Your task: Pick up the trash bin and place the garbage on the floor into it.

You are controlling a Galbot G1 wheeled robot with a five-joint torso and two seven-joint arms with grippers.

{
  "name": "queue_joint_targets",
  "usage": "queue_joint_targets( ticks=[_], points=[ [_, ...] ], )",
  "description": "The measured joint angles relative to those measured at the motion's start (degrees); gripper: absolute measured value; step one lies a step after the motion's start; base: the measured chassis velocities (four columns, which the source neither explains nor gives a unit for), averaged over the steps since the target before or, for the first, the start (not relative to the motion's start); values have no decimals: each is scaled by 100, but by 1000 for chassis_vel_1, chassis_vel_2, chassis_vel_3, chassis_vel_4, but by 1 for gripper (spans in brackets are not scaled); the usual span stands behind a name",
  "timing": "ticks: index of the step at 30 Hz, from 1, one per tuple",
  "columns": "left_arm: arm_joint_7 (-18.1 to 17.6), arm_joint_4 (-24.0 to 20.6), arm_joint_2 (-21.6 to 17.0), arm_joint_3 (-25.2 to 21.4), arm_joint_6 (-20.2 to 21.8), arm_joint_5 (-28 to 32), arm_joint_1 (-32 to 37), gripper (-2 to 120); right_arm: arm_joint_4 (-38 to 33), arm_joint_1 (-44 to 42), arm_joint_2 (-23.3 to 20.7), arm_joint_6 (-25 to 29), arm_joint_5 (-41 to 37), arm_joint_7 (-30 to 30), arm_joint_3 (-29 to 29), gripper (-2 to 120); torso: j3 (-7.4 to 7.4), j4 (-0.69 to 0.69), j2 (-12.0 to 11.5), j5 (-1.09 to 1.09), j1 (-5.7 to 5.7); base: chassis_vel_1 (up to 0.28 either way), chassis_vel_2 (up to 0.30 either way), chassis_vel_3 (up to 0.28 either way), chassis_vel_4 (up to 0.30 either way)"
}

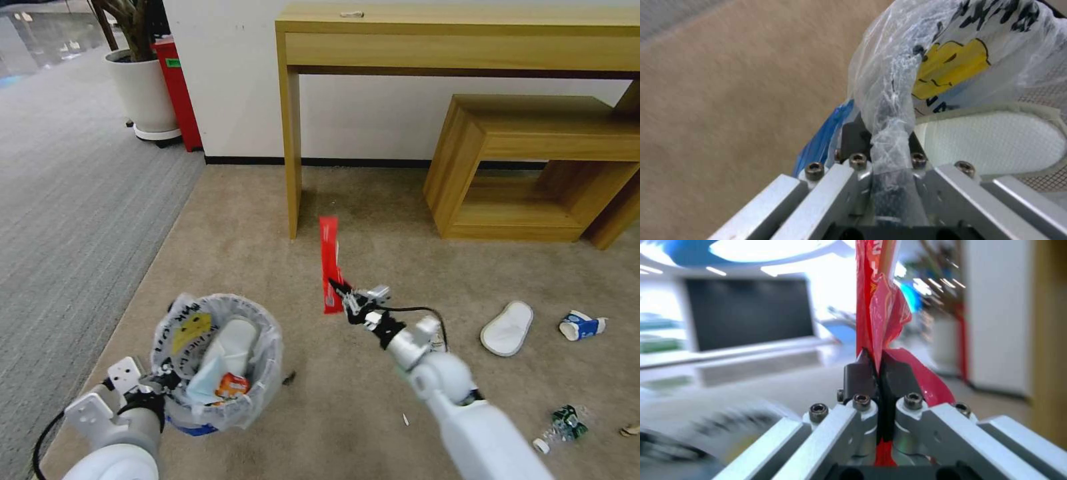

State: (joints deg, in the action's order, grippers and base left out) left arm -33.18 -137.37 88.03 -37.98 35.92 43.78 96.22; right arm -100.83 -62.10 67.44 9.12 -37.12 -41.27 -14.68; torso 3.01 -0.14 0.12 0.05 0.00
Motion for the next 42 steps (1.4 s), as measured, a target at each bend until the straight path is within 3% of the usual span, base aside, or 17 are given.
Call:
queue_joint_targets(
  ticks=[2,5,8,11,23,30,35,42],
  points=[
    [-9,13,32,238,13,60,-27,0,-87,74,-127,138,-414,-426,141,0,0,-1,0,0,0,0,0,0,0],
    [9,46,55,445,42,74,-83,0,28,185,-44,229,-646,-611,395,0,0,0,0,0,0,0,0,0,0],
    [27,65,58,566,60,67,-99,0,136,269,32,280,-724,-635,551,0,0,0,0,1,0,0,0,0,0],
    [93,74,93,861,101,0,-86,0,493,604,233,357,-828,-537,1109,0,1,0,0,0,0,0,0,0,0],
    [155,-75,114,884,154,-36,-7,0,1094,993,463,339,-199,-437,1852,1,0,0,0,-1,0,0,0,0,0],
    [160,-181,128,902,172,-27,35,0,1132,935,401,299,-9,-460,1815,31,0,0,0,-1,0,0,0,0,0],
    [166,-191,126,882,176,-18,38,0,1094,874,342,295,-3,-495,1713,45,0,0,0,-1,0,0,0,0,0],
    [174,-193,71,575,179,103,-46,0,724,675,314,290,-73,-197,1199,73,0,0,0,-1,0,0,0,0,0]
  ],
)
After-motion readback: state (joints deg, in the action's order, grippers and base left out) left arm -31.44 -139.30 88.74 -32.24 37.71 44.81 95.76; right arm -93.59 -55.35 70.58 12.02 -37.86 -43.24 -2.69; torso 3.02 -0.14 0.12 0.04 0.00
